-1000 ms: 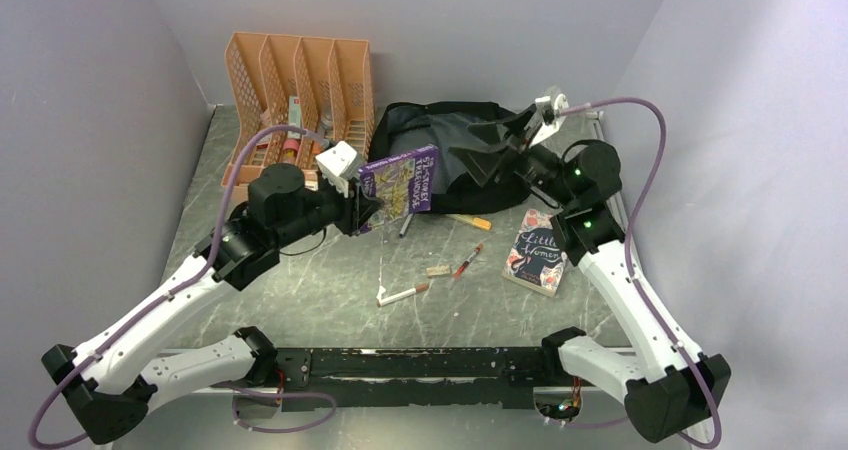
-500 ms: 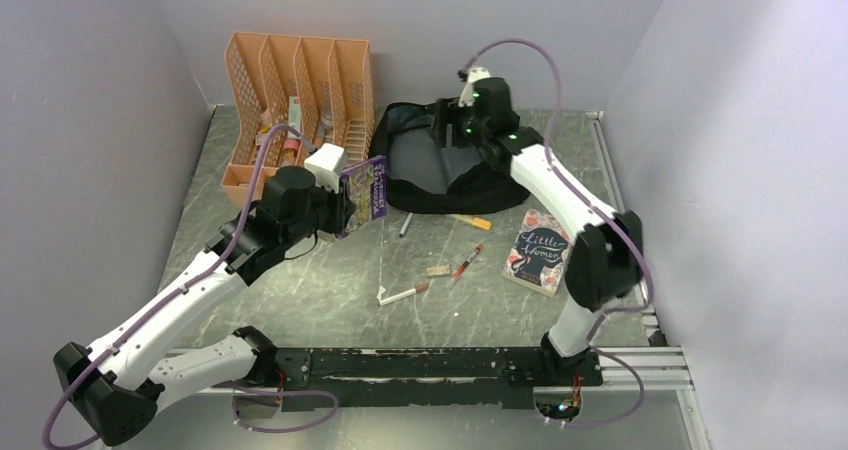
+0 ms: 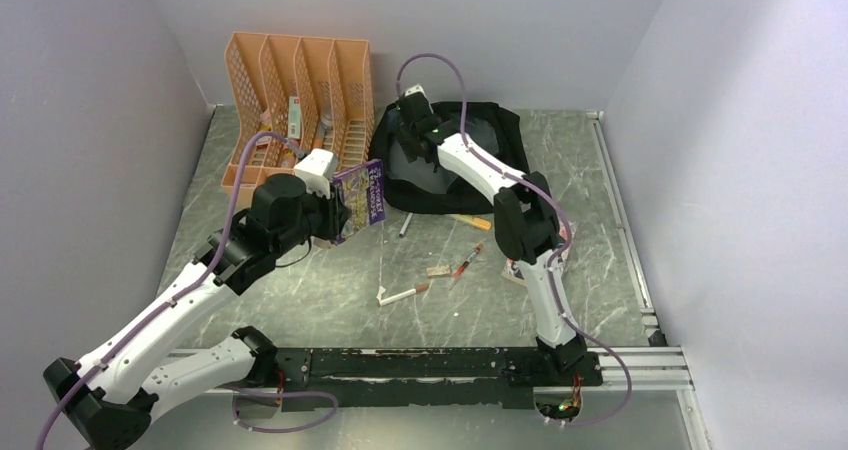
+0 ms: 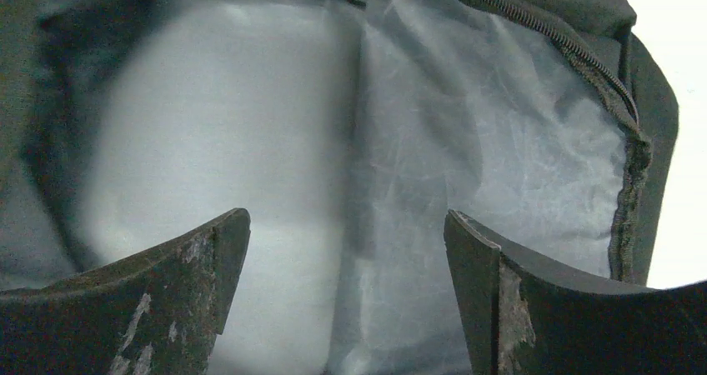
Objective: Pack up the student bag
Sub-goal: Place the book in the student bag.
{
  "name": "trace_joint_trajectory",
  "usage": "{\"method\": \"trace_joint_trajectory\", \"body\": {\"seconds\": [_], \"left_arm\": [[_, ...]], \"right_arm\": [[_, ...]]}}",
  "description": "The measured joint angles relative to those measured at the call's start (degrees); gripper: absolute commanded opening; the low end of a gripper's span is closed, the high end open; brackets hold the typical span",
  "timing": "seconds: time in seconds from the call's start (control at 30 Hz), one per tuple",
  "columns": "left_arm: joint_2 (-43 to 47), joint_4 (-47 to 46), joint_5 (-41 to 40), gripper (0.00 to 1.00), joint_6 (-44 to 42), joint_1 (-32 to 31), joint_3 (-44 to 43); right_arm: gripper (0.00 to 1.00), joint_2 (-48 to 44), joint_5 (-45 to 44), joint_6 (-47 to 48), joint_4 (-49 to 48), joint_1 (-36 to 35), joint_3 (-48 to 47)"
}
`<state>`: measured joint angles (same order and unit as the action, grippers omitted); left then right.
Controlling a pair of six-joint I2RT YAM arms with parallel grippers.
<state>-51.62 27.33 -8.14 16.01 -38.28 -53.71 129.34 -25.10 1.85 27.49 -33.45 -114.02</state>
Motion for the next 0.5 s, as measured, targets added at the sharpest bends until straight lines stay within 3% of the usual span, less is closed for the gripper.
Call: {"method": "trace_joint_trajectory", "body": {"seconds": [0.5], "left_arm": [[1.1, 0.9, 1.8, 0.05, 0.6, 0.0, 0.0]], "right_arm": [[0.94, 11.2, -16.1, 8.3, 0.0, -0.4, -4.8]]}}
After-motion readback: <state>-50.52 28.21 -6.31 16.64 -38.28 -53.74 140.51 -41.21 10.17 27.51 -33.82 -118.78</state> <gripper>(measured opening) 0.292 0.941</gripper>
